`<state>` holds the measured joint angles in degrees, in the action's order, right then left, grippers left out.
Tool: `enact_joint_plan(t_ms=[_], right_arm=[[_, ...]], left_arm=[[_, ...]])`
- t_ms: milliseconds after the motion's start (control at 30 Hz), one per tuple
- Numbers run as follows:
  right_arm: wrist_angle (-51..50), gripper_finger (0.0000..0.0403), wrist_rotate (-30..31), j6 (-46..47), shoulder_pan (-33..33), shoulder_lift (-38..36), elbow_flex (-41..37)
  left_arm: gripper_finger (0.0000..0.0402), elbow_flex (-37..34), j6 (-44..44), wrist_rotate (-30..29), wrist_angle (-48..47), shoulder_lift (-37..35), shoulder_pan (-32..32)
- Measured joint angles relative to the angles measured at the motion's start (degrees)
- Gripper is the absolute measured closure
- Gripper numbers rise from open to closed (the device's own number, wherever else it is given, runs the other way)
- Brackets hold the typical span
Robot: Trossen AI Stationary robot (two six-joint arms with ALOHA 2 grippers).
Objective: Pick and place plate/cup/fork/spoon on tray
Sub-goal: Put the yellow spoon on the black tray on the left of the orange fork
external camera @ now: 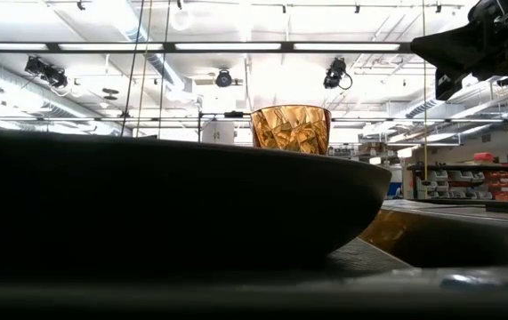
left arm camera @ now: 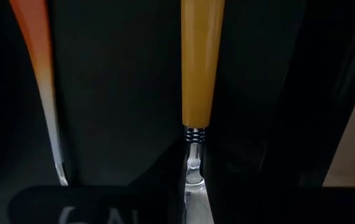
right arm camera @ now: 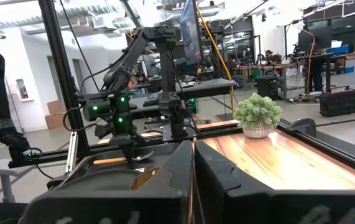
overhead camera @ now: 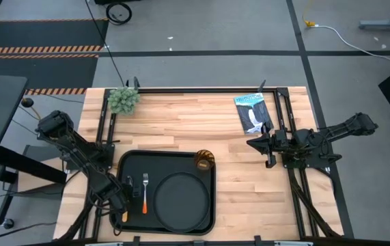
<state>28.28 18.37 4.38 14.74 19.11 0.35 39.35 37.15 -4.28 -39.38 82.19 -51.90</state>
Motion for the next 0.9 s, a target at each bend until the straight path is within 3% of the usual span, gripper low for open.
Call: enact_joint_plan(t_ms=[533,900], right_arm=[[0.0,0.038,0.0,0.0,0.0,0.0,0.0],[0.0,0.038,0.0,0.0,0.0,0.0,0.0]], left_arm=[[0.0351,0.1,2.6,-3.9,0.2,-0.1,0.4],[0.0351,0.1,4.3,-6.3,1.0,-0.1,4.3]])
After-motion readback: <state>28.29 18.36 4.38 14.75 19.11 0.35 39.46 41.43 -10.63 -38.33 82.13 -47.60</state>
